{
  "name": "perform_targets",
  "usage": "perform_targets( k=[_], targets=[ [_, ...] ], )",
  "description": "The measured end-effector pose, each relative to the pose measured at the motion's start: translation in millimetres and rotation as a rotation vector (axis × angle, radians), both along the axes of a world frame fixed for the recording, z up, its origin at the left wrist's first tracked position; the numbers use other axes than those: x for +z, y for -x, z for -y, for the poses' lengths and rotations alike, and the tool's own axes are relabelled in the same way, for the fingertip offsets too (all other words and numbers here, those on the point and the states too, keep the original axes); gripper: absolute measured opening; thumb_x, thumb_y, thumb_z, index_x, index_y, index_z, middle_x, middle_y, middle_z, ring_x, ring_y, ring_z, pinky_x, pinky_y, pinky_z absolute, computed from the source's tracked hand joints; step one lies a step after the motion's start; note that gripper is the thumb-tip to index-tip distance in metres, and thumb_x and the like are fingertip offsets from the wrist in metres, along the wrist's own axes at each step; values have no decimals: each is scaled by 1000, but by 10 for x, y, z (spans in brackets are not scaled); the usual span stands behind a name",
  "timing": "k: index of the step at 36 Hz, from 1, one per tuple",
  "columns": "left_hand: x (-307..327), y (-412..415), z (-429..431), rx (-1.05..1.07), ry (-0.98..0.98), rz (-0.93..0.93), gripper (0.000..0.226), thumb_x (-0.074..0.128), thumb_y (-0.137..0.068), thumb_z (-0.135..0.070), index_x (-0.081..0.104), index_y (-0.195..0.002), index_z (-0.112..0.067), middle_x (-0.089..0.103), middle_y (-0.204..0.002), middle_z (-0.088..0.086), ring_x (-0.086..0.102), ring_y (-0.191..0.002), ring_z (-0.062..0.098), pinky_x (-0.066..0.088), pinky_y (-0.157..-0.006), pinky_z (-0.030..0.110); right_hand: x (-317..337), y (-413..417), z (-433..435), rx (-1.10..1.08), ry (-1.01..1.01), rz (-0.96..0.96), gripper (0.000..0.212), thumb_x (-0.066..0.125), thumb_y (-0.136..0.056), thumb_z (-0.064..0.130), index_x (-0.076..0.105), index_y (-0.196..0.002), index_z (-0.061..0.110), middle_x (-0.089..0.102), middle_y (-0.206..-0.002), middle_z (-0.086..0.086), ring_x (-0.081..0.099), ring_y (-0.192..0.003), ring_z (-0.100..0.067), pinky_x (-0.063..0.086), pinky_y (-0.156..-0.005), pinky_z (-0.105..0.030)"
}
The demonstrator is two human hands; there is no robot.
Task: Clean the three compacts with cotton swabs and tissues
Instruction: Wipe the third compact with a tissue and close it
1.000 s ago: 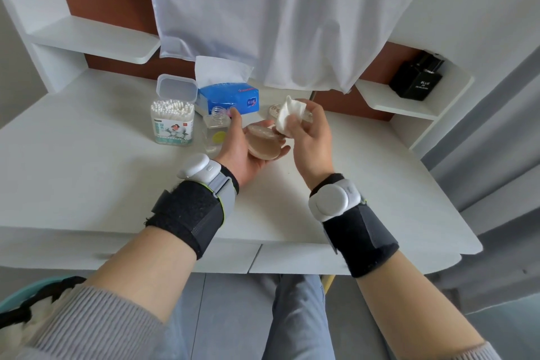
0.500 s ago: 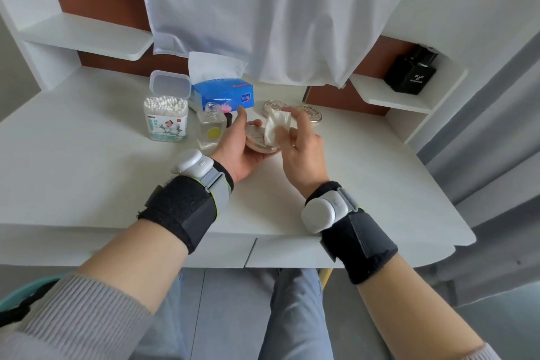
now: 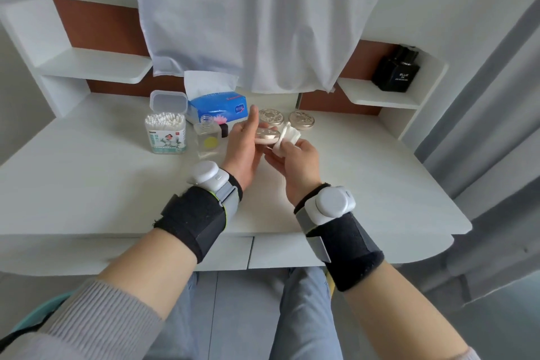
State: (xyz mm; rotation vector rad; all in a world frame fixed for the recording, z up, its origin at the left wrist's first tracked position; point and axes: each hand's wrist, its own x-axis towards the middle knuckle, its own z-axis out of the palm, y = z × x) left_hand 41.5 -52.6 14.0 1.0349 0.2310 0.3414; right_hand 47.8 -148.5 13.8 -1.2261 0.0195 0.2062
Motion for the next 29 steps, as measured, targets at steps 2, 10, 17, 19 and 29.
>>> perform_targets(
  k=[2,10,17,19,29],
  targets=[
    [-11,10,4,38,-181,-5,87,67,-65,-71,52,-106,4,62,-94,17,62,-87,23,49,-84,36,62,-19,9,-7,-28,11,23,45,-89,-5,54,-111,-6,65,-89,-16,68,-74,-22,59,-70,-27],
    [30,9,1,129,-722,-17,33,59,-90,-47,41,-85,-19,50,-72,-8,49,-60,-1,38,-60,15,133,-36,9,-73,128,90,15,57,-86,5,59,-100,-1,67,-85,-16,70,-76,-24,59,-67,-31],
    [144,-59,53,-32,-564,-48,36,56,-81,-44,34,-89,-16,48,-87,2,54,-78,15,46,-66,27,101,-38,-30,-121,261,167,8,61,-77,11,59,-84,14,71,-85,-12,70,-77,-27,59,-72,-44],
    [177,-81,49,-117,-502,-53,40,55,-78,-42,37,-92,-9,45,-83,7,52,-70,16,46,-56,24,97,-13,-50,-127,343,236,14,60,-74,13,54,-70,25,68,-74,-1,65,-71,-23,57,-72,-43],
    [249,-152,103,-118,-201,-113,29,35,-102,-28,56,-89,-12,57,-73,4,57,-64,13,50,-55,19,62,168,7,-205,486,559,12,62,-80,9,64,-82,21,64,-75,-5,53,-64,-16,38,-58,-15]
  ],
)
